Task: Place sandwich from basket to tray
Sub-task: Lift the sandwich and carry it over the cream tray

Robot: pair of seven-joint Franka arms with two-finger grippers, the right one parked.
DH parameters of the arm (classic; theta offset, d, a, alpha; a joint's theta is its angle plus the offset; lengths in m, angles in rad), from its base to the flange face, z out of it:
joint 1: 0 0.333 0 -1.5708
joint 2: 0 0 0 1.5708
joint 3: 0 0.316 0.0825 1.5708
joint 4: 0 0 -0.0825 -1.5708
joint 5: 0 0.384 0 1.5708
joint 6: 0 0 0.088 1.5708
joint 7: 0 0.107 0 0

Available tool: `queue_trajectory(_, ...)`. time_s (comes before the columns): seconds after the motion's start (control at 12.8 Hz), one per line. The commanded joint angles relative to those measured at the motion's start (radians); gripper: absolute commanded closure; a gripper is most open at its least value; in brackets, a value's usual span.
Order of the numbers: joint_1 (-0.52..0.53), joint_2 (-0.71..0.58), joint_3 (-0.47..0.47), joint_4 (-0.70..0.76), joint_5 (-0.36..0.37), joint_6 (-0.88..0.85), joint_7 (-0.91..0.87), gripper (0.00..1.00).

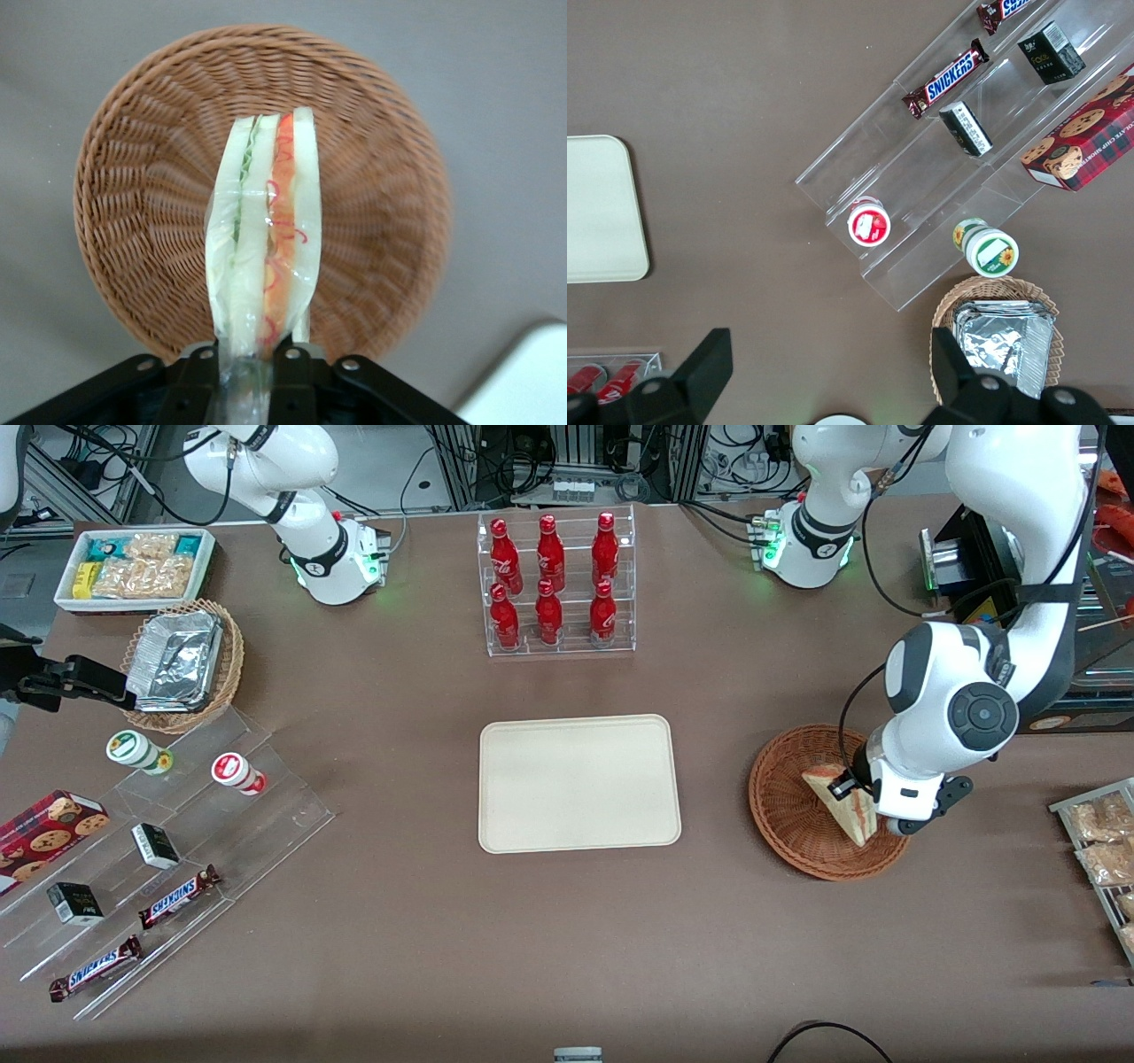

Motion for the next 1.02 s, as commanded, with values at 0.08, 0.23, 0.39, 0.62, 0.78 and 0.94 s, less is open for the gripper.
queue_trajectory(0.08,-0.115,0.018,-0.001,0.088,0.003,-0.056,-0.031,1.00)
queue_trajectory(0.23,-0.191,0.049,-0.001,0.119,0.002,-0.051,-0.031,1.00)
queue_trajectory(0.39,-0.263,0.112,-0.001,0.183,0.000,-0.046,-0.031,1.00)
queue_trajectory(0.62,-0.372,0.223,-0.001,0.298,0.002,-0.043,-0.034,1.00)
queue_trajectory(0.78,-0.446,0.302,0.001,0.373,0.006,-0.042,-0.088,1.00)
queue_trajectory(0.94,-0.498,0.345,0.001,0.424,0.010,-0.039,-0.128,1.00)
